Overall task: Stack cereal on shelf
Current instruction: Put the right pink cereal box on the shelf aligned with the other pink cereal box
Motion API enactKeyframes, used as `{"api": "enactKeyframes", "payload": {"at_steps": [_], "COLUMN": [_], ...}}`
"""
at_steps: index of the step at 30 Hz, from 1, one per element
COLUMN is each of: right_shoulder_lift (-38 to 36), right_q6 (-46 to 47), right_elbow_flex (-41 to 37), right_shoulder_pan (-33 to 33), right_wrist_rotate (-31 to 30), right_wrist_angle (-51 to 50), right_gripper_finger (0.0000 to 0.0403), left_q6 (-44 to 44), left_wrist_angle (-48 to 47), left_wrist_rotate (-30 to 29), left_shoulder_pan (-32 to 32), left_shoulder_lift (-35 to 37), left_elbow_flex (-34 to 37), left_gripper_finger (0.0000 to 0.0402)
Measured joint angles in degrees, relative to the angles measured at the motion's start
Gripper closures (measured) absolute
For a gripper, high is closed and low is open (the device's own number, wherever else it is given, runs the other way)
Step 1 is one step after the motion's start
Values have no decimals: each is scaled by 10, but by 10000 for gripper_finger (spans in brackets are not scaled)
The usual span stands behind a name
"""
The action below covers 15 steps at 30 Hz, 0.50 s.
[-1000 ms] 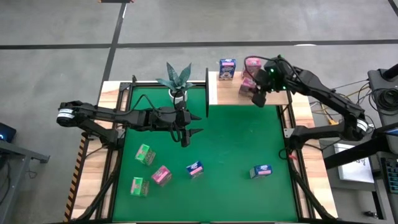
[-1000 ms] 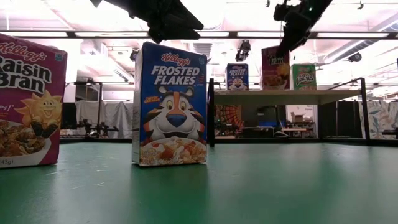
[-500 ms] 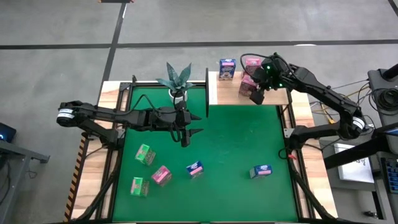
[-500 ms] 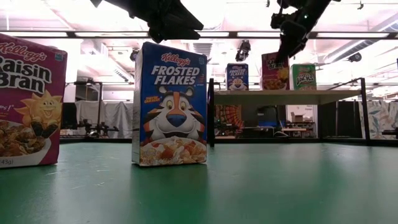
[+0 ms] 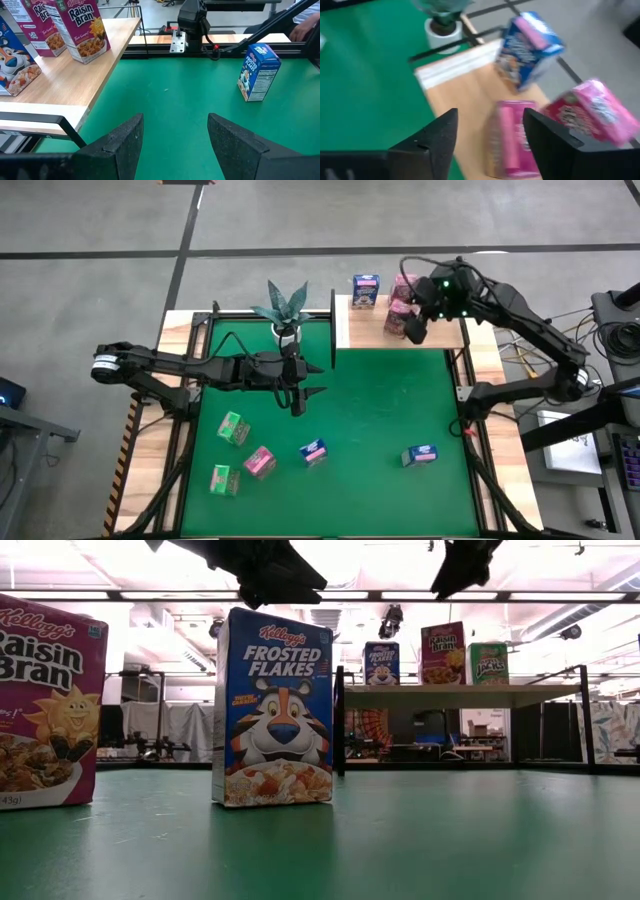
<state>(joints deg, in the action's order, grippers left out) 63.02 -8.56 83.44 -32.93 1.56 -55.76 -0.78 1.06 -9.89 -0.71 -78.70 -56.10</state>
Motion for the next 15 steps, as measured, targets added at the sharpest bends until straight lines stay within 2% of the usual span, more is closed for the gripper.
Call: {"api": "enactKeyframes", "payload": {"at_steps": [6, 11, 15], "right_shoulder_lift": [10, 18, 19], "right_q6": [11, 11, 16], "right_elbow_flex": [-21, -61, -84], "right_shoulder_pan": [76, 107, 106], "right_wrist_rotate": [-12, -148, -219], "right_wrist_angle": [-9, -33, -46], "right_gripper_finger": [286, 356, 389], "left_q6": [-4, -5, -4], "left_wrist_angle": [0, 0, 0], "left_wrist_rotate": [0, 0, 0], "left_shoulder_pan": [0, 0, 0], "left_shoulder_lift": [0, 0, 0], "left_elbow_flex": [0, 0, 0], "left_gripper_finger": [198, 198, 198]}}
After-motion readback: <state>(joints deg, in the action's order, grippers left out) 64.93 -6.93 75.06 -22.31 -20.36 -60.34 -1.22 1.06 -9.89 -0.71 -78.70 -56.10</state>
